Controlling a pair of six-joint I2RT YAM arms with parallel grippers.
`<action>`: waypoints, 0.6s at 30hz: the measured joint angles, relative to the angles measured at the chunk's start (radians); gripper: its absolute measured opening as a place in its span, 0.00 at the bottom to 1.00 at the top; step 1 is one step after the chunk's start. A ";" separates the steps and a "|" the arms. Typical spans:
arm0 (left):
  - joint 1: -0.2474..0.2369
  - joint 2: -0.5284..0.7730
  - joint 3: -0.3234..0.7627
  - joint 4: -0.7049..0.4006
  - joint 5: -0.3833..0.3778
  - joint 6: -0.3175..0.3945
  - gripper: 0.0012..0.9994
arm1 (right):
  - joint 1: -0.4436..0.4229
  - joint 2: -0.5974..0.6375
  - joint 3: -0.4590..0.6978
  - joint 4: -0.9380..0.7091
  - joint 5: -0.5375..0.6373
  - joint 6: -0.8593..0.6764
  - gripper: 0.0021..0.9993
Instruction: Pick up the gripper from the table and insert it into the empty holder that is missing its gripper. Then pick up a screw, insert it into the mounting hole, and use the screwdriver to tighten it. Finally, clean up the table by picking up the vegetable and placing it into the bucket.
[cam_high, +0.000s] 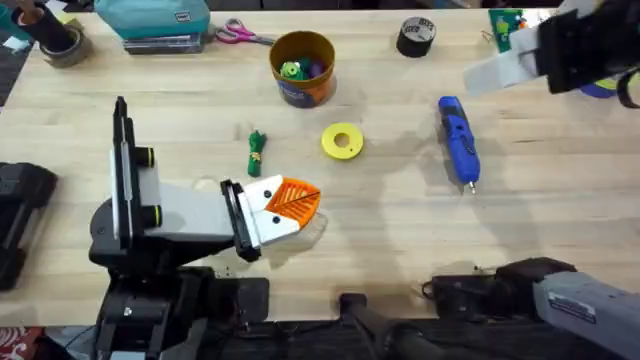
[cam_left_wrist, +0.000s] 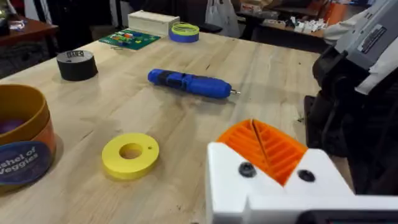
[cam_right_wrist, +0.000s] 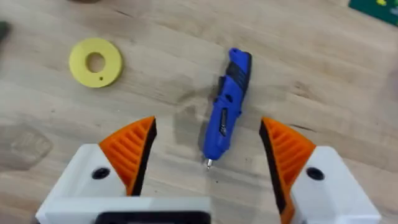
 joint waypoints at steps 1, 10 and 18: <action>0.000 0.000 0.000 0.000 0.000 0.000 0.01 | -0.009 0.000 0.000 -0.006 0.009 0.004 1.00; 0.000 0.000 0.000 0.000 0.000 0.000 0.01 | -0.074 0.013 -0.009 0.007 0.035 0.019 1.00; 0.000 0.000 0.000 0.000 0.000 0.000 0.01 | -0.099 0.108 -0.190 0.175 0.034 0.022 1.00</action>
